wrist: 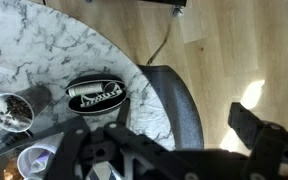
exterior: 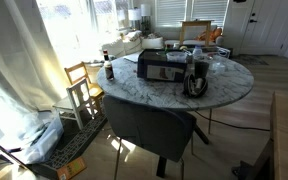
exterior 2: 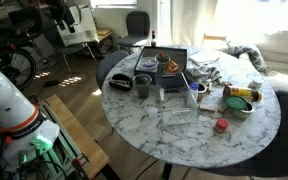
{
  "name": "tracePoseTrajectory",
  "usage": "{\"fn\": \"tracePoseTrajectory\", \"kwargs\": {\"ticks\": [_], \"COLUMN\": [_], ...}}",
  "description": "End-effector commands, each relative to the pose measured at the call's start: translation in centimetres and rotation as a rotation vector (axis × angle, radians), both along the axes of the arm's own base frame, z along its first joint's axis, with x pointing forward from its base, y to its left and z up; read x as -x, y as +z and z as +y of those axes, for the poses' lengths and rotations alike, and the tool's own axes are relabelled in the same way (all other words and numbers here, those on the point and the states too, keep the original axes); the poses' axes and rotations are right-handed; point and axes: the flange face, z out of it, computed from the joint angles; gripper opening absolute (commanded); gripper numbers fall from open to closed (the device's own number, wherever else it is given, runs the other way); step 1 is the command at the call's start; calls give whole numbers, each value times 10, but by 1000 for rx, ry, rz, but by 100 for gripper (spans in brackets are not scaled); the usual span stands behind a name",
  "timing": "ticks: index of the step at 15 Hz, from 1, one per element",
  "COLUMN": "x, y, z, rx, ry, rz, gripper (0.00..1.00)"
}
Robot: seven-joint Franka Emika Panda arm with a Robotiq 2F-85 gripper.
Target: Pick up the tabasco bottle from the silver cup and put it on the table
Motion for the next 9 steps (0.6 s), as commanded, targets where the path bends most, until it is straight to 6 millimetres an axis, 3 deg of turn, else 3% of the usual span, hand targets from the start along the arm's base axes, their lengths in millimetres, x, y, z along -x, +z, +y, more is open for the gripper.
{"fn": "tracePoseTrajectory", "kwargs": {"ticks": [1,3,5,9], "x": [0,0,-12,-45], "y": [1,1,11,34], "z": [0,0,-25,-111], "rx": [0,0,26,6], "ry": [0,0,-21,-31], "rz": [1,1,-31,-63], "gripper": [100,100,100,100]}}
